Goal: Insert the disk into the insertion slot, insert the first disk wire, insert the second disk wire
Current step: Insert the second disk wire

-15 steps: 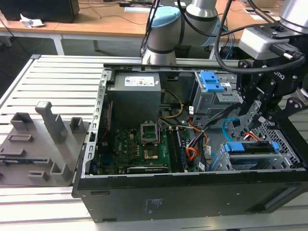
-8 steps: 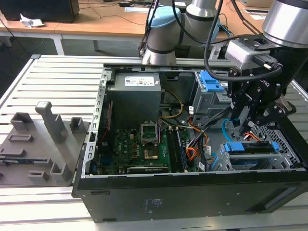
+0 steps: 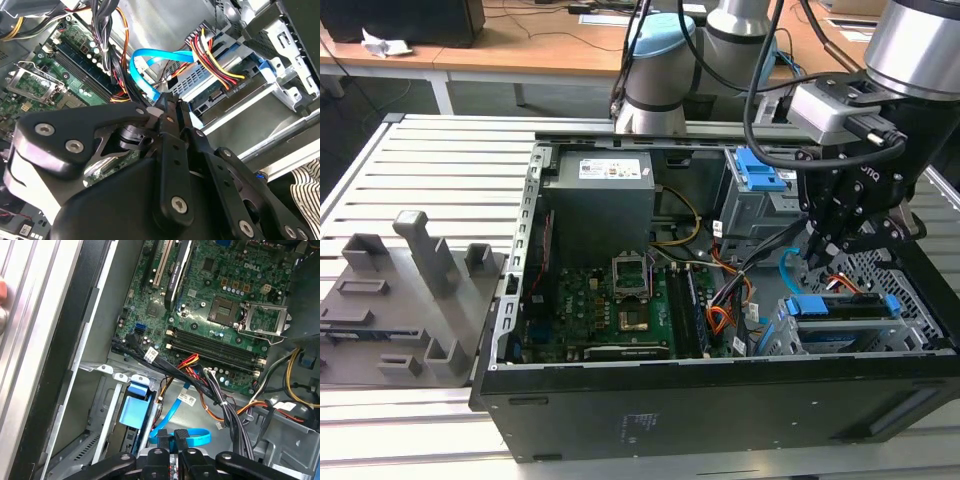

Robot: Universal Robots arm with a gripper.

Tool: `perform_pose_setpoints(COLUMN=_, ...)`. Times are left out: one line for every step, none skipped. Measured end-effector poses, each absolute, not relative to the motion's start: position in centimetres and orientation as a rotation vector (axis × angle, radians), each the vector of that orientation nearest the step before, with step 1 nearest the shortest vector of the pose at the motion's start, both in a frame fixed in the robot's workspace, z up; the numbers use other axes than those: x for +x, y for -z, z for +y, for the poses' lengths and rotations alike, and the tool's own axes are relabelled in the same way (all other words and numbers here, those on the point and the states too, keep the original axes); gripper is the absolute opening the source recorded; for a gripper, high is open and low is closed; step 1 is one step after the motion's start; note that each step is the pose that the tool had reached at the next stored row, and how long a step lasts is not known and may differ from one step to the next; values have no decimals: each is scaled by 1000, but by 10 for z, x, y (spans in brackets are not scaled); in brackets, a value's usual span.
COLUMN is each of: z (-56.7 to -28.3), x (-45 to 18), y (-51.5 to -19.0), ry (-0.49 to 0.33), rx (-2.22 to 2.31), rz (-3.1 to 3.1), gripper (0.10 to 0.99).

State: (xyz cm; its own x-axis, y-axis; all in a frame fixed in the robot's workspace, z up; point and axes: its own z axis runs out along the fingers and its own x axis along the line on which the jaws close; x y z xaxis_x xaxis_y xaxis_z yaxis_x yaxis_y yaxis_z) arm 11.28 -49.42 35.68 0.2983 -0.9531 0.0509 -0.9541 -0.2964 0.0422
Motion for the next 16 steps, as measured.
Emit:
perform_pose_setpoints(z=-494, x=113, y=-357, ry=-25, rx=2479, rz=-1824, gripper=165)
perform_pose_setpoints(z=-494, x=115, y=-356, ry=-24, rx=2479, rz=-1824, gripper=165)
perform_pose_setpoints(z=-494, x=121, y=-357, ry=-22, rx=2478, rz=-1823, gripper=165)
perform_pose_setpoints(z=-494, x=124, y=-357, ry=-21, rx=2478, rz=-1822, gripper=165)
perform_pose_setpoints(z=-495, x=124, y=-357, ry=-21, rx=2477, rz=-1823, gripper=165)
perform_pose_setpoints(z=-500, x=124, y=-357, ry=-21, rx=2477, rz=-1823, gripper=165)
perform_pose_setpoints(z=-504, x=124, y=-357, ry=-21, rx=2477, rz=-1823, gripper=165)
perform_pose_setpoints(z=-506, x=124, y=-357, ry=-21, rx=2477, rz=-1823, gripper=165)
perform_pose_setpoints(z=-508, x=124, y=-357, ry=-21, rx=2477, rz=-1823, gripper=165)
perform_pose_setpoints(z=-510, x=124, y=-357, ry=-21, rx=2478, rz=-1823, gripper=165)
perform_pose_setpoints(z=-512, x=124, y=-356, ry=-21, rx=2478, rz=-1823, gripper=165)
perform_pose_setpoints(z=-513, x=124, y=-356, ry=-21, rx=2478, rz=-1823, gripper=165)
perform_pose_setpoints(z=-515, x=124, y=-356, ry=-21, rx=2478, rz=-1823, gripper=165)
perform_pose_setpoints(z=-516, x=124, y=-356, ry=-21, rx=2477, rz=-1823, gripper=165)
perform_pose_setpoints(z=-517, x=124, y=-356, ry=-21, rx=2478, rz=-1823, gripper=165)
perform_pose_setpoints(z=-519, x=124, y=-356, ry=-21, rx=2478, rz=-1823, gripper=165)
